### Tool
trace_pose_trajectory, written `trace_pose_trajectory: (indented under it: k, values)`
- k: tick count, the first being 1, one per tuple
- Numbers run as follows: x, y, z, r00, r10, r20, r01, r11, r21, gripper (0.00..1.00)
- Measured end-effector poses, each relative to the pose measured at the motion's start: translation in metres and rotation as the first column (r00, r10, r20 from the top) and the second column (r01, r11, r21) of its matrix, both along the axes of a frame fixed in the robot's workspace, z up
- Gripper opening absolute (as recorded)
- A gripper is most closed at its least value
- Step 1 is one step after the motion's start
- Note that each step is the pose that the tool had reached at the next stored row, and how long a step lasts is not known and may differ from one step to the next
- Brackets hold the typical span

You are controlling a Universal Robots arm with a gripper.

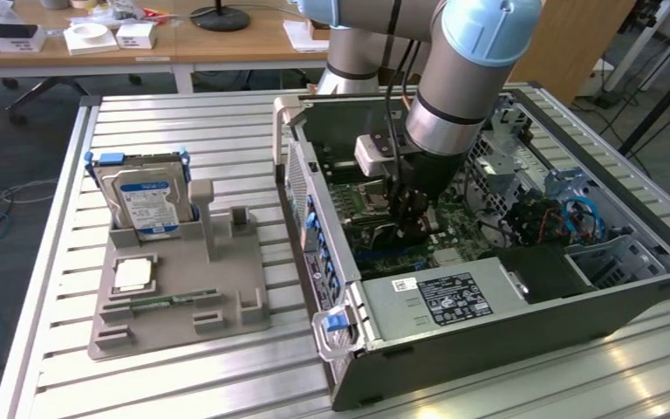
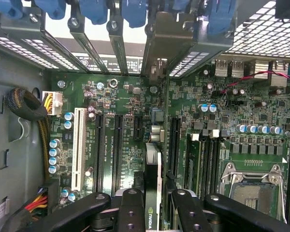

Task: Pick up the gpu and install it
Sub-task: 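Insert the gpu into the slot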

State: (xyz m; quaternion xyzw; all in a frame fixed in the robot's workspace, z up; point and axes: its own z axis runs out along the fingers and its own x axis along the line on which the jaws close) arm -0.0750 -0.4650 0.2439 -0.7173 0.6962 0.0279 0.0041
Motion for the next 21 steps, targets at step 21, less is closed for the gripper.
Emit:
trace_pose_trajectory:
  k: [21]
  values:
    - [0.0007, 0.0000, -0.0003, 1.0000, -0.001, 0.0001, 0.001, 1.0000, -0.0001, 0.27]
